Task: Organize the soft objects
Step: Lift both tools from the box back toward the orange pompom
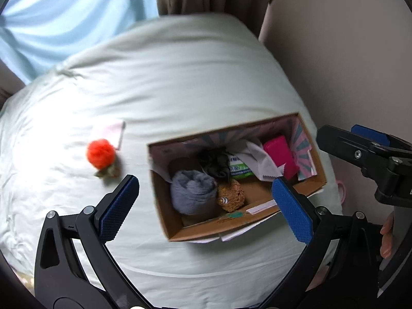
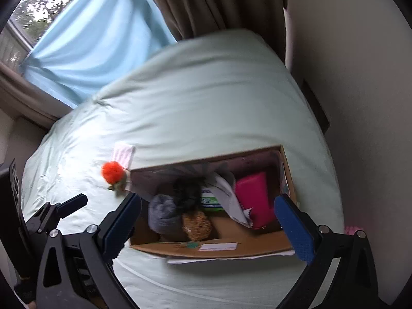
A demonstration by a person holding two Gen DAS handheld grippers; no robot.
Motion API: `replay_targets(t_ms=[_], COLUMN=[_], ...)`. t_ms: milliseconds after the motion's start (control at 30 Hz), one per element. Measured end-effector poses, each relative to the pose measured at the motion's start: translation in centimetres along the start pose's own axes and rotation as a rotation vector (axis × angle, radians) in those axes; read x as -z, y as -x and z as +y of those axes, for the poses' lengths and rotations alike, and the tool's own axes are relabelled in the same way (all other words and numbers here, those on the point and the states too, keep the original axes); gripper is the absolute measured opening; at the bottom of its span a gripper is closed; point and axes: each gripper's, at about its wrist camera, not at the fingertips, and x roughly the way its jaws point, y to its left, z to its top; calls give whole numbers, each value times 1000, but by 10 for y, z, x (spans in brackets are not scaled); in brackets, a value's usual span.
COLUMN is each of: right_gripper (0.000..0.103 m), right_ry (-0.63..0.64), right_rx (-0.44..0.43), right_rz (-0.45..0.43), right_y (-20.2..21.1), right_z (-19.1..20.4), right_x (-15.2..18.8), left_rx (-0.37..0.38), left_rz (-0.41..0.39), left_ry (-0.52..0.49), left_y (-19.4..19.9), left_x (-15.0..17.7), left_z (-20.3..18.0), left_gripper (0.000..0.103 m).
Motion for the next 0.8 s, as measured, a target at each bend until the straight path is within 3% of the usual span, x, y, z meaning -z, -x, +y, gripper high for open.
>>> replay_targets(t_ms=[433, 800], right_gripper=[103, 103], right_ry=[144, 196], right_rx=[38, 49], right_rz=[-186, -237], right_y=[101, 118], right_z=[103, 193], right_x=[23, 74], left_rx=[-20, -64], left_rz=[-192, -260], left_ry=[100, 129], left_y=[130, 190], left_x=[43, 105], left_z=[90, 183], left_gripper=[103, 103])
